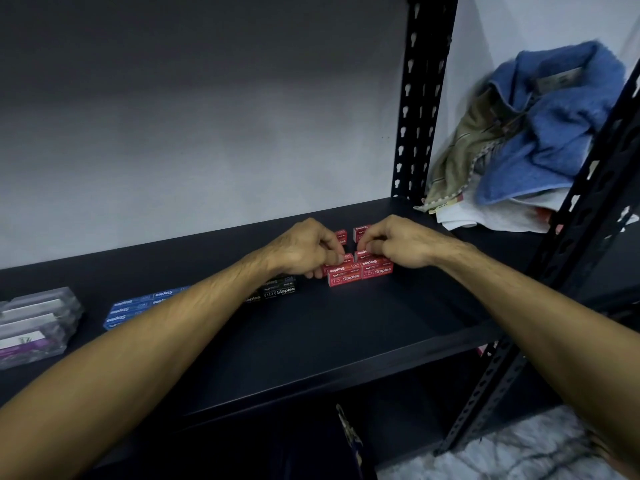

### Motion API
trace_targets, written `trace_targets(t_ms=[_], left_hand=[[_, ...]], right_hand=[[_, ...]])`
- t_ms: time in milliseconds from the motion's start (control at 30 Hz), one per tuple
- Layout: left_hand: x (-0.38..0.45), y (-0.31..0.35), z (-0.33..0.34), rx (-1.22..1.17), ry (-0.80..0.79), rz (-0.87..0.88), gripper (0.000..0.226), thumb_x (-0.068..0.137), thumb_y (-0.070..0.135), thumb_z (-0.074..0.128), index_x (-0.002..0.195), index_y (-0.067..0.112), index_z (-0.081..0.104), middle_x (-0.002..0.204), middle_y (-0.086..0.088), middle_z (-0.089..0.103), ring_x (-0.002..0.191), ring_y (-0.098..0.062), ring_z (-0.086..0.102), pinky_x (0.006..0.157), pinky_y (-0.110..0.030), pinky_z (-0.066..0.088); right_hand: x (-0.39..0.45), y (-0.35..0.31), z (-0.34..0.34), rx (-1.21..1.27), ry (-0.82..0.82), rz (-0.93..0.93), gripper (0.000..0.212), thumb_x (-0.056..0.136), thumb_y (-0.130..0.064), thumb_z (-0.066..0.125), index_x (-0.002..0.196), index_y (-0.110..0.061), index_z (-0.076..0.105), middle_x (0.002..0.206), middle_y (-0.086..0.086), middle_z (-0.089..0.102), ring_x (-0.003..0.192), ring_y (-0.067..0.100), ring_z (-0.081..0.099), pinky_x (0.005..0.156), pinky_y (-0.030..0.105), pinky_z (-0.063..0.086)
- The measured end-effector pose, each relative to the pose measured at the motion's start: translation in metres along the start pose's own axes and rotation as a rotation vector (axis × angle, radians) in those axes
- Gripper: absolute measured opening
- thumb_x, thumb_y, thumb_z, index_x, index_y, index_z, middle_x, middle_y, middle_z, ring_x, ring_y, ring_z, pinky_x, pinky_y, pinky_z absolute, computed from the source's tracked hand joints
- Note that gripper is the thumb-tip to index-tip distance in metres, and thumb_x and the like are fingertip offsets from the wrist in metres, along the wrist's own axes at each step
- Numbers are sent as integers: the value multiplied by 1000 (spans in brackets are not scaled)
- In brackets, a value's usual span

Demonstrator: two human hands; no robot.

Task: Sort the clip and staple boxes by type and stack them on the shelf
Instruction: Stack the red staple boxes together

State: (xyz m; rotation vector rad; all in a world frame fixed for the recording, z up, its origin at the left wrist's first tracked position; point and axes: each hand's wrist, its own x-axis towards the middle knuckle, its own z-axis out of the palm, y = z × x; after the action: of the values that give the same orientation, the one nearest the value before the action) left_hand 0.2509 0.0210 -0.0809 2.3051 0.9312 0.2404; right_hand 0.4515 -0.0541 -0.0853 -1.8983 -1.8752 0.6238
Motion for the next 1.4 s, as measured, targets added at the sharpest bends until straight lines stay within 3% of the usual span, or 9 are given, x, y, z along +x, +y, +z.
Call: trace_targets(t_ms=[333, 500, 600, 700, 767, 867, 1000, 1400], left_hand=[[1, 2, 3, -17, 1, 8, 10, 92, 20, 67, 98, 16, 75, 80, -6, 75, 61, -14, 70, 54, -25, 56], [-4, 6, -1, -30, -49, -48, 33, 93, 53, 57, 94, 24, 72, 84, -7, 75, 71, -20, 73, 61, -30, 60], [-6, 8, -2, 16, -104, -48, 45, 83, 58, 67, 110, 23, 68, 91, -3, 74, 65, -13, 72, 60, -26, 59], [-8, 9, 2, 52, -135, -41, 63, 76, 48, 80, 128, 21, 58, 96, -1, 71, 67, -14, 71, 59, -28, 60], [-9, 10, 5, 132, -113, -21, 64, 73, 46, 82, 128, 23, 58, 94, 1, 71, 70, -18, 71, 60, -30, 59], [-9, 12, 10, 257, -32, 35, 53, 74, 45, 81, 120, 25, 64, 91, 9, 66, 73, -6, 64, 60, -20, 47], [-9, 13, 12, 266, -2, 34, 38, 80, 37, 79, 114, 24, 68, 76, 12, 60, 64, -1, 58, 58, -18, 41], [-9, 14, 15, 269, 21, 39, 26, 81, 29, 79, 103, 20, 69, 67, 10, 63, 52, -1, 58, 57, -19, 46]], right_hand=[[-3, -4, -1, 8, -48, -16, 22, 98, -24, 55, 92, -35, 73, 90, -16, 70, 83, 1, 64, 74, 23, 45], [-4, -5, -7, 67, -110, 7, 21, 88, -31, 58, 101, -34, 73, 99, -16, 70, 96, 5, 63, 95, 33, 47], [-8, -9, -13, -4, -209, 12, 53, 68, -38, 63, 122, -36, 64, 113, -15, 65, 105, 6, 59, 99, 33, 45], [-9, -12, -13, -100, -253, 12, 63, 66, -28, 74, 126, -35, 58, 107, -14, 65, 96, 7, 62, 89, 30, 50], [-10, -16, -9, -169, -252, 4, 57, 69, -22, 78, 120, -35, 60, 99, -12, 65, 86, 7, 62, 74, 26, 48], [-9, -20, -4, -279, -194, -25, 48, 73, -18, 79, 113, -35, 61, 93, -10, 61, 78, 6, 58, 61, 22, 40], [-8, -22, -2, -315, -175, -43, 35, 78, -18, 76, 105, -35, 62, 90, -9, 62, 76, 9, 60, 59, 22, 41], [-5, -26, -1, -352, -166, -58, 28, 79, -17, 76, 94, -37, 64, 80, -10, 62, 69, 5, 57, 55, 20, 37]])
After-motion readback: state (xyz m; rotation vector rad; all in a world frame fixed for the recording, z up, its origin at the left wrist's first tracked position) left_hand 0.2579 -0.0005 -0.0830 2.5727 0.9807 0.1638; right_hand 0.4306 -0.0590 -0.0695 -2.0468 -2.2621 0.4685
